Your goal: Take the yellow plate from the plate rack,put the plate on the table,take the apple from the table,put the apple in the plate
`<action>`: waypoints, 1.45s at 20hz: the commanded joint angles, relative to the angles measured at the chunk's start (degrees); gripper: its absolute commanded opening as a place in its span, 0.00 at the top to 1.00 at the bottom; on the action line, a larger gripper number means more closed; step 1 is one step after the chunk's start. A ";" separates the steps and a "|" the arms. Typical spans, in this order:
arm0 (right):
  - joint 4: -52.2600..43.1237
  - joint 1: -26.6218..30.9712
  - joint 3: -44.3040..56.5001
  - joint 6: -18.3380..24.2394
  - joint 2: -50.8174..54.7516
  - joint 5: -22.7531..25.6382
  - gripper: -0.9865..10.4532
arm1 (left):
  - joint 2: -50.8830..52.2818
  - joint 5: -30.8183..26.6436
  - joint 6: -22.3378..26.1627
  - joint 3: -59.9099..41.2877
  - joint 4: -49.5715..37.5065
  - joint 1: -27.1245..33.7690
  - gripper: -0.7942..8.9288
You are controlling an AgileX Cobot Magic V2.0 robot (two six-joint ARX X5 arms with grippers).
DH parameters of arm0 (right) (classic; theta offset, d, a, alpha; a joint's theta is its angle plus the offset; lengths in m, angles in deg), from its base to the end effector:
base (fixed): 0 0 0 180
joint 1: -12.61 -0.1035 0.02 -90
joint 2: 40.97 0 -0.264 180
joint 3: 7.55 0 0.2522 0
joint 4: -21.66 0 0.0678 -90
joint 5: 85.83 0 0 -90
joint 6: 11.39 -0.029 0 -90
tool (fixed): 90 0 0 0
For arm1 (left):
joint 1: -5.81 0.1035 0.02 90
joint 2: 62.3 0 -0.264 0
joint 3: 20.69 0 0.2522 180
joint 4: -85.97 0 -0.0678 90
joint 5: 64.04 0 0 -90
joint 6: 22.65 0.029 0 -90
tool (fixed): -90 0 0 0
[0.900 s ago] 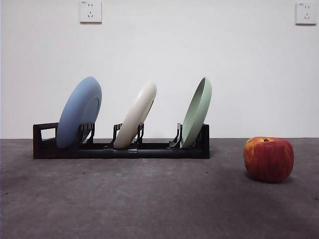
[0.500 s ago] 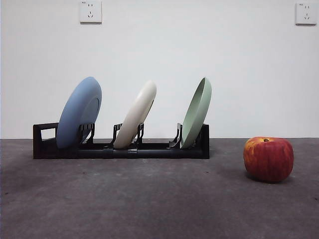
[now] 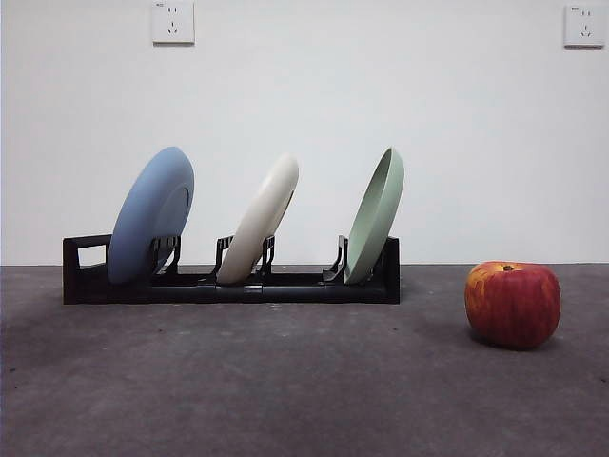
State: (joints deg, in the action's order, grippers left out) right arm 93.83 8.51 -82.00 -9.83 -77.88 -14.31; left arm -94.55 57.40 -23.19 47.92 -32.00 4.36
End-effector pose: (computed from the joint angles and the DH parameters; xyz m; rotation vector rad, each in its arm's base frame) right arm 0.0864 0.0154 0.3616 0.0501 0.5981 0.3901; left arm 0.0828 -0.0172 0.3538 -0.1265 0.4414 -0.5623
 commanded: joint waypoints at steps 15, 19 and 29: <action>0.57 -0.02 -0.55 0.55 -2.47 -3.52 0.39 | -15.28 4.96 -0.04 4.96 -10.40 -5.60 0.23; 0.61 -0.02 -0.55 0.57 -4.28 -3.69 0.39 | -28.52 2.73 3.21 12.55 -16.74 -11.52 0.24; 1.07 -0.02 -0.55 0.57 -6.12 -3.69 0.39 | -63.93 -9.09 8.48 35.76 -21.03 -20.06 0.24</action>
State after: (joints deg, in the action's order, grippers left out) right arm 95.03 8.51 -82.28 -9.44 -84.04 -17.81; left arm -157.68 48.51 -16.13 83.48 -52.61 -15.49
